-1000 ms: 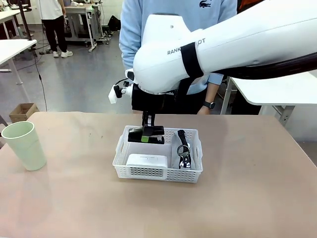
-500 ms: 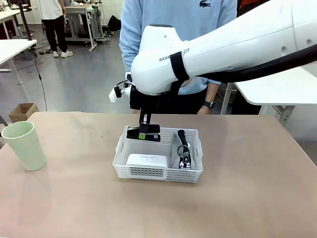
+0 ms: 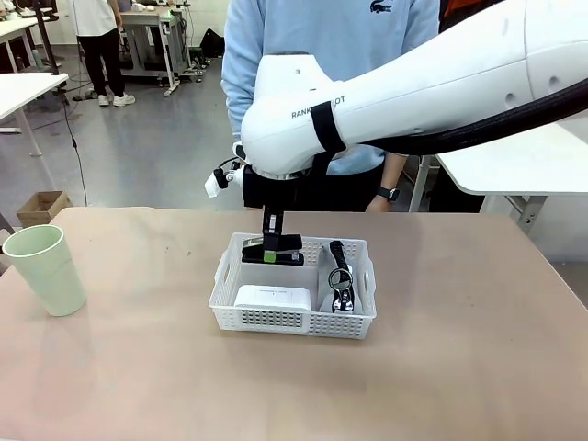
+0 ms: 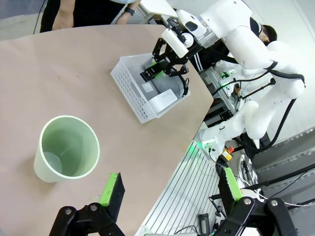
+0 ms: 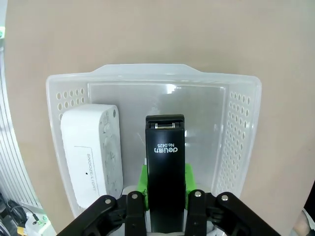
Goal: Efficiently arrange items inside the basket to fit them all.
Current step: Pick up the Stapler and place it inside the Organizing basket.
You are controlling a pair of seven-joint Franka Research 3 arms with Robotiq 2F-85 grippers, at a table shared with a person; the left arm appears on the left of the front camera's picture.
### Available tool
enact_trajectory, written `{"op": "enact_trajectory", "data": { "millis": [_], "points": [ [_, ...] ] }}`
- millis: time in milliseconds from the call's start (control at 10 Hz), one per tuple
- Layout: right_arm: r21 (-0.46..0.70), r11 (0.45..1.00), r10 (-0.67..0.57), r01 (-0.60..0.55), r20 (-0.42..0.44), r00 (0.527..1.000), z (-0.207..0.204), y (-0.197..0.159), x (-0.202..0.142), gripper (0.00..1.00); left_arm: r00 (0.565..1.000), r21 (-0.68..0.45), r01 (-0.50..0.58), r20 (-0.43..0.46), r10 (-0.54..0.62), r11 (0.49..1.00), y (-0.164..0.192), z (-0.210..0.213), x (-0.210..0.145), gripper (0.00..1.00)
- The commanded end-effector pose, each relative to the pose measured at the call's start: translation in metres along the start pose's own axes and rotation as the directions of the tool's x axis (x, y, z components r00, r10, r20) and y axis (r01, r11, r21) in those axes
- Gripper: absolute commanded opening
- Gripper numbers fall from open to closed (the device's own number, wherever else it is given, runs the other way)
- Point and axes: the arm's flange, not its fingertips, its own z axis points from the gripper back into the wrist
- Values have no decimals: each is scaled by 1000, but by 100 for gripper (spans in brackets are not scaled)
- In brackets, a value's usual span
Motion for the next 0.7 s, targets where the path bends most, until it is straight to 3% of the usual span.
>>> {"op": "enact_trajectory", "data": {
  "millis": [0, 400, 600],
  "points": [
    [2, 1000, -12, 12, -37, 999, -16, -3, 7, 32, 1000, 8, -3, -8, 3, 1000, -2, -1, -2, 100],
    [11, 1000, -19, 20, -67, 998, -52, -5, 3, 32, 1000, 8, -3, -8, 3, 1000, -2, -1, -2, 100],
    [20, 993, -116, 117, -45, 992, -50, -4, 0, 32, 1000, 8, -3, -8, 3, 1000, -2, -1, -2, 100]
  ]
}}
